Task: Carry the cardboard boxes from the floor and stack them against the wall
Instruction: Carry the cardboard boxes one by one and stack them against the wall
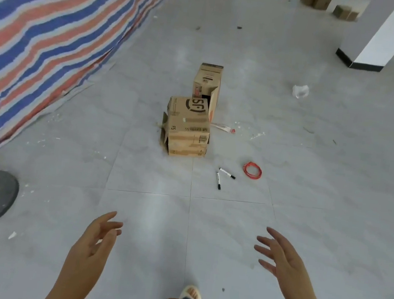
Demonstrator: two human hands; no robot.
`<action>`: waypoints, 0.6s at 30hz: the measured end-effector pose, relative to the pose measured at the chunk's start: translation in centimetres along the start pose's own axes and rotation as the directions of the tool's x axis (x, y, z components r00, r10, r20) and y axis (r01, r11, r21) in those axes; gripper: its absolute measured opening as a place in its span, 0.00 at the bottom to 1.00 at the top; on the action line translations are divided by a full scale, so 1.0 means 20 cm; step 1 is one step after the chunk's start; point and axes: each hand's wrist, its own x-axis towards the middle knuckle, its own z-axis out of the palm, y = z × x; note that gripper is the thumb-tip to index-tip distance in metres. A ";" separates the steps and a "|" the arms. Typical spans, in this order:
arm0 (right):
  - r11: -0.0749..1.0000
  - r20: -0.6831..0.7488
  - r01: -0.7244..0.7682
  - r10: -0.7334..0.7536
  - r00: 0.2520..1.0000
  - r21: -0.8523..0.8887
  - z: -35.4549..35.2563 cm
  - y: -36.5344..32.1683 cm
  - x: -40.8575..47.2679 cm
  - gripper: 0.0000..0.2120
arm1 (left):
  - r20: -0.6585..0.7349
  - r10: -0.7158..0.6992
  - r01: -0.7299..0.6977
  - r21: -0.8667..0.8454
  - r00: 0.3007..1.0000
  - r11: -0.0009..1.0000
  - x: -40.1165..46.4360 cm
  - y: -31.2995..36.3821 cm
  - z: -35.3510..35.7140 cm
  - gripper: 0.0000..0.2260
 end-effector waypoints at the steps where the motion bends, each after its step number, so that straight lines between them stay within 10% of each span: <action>1: 1.000 0.012 0.012 -0.012 1.000 -0.014 -0.01 -0.06 0.10 0.12 | 0.005 0.001 -0.001 0.000 1.000 1.000 0.09 0.04 0.05 0.15; 18: 0.998 -0.043 -0.064 0.063 0.997 -0.014 0.34 -0.58 1.56 0.13 | 0.043 -0.067 0.067 0.009 0.997 0.998 1.72 0.42 0.40 0.14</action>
